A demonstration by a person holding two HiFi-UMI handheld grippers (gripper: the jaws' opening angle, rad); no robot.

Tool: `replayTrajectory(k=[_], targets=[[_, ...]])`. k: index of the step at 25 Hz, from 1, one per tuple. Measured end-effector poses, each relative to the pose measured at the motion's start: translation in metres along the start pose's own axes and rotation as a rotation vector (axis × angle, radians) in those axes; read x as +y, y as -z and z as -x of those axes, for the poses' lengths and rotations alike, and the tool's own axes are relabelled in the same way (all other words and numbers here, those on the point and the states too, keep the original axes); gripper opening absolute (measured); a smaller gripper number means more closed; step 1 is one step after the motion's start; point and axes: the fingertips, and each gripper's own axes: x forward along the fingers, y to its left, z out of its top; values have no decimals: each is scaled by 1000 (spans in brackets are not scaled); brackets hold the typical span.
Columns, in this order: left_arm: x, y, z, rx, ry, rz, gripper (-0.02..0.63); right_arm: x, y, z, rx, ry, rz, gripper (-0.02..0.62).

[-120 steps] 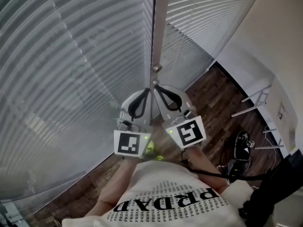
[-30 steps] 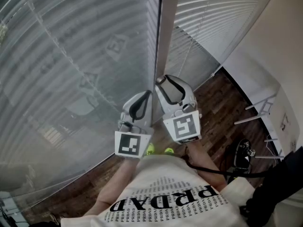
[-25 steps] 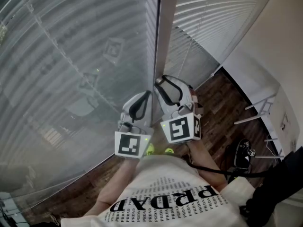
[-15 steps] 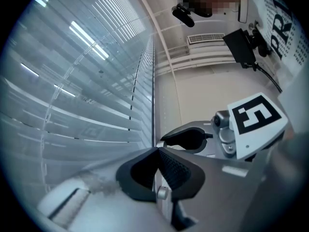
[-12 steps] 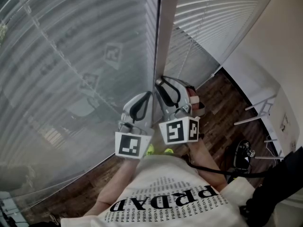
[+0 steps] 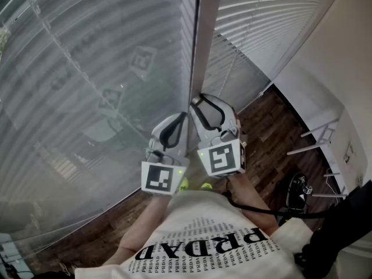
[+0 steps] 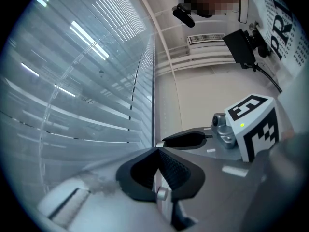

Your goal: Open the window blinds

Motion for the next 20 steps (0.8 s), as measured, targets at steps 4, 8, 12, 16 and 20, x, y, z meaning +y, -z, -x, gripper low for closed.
replayTrajectory(k=[4,8,12,16,20], targets=[[0,1,-1,0,2,-8,-8,-2,0,0,-18,-12,-95,123],[0,1,-1,0,1,-8,-8,-3,1,0,-49,-14,-209,123],[0,1,0,0,4,-9,-8,-5,2,-1,-83,-24,-328,123],[0,0,1,-4,5,-12,-8,-7,4,0,-90,-21,-445,123],[0,0,1,-5,5,-7,-8,-8,6,0,-110,-31,-591,123]])
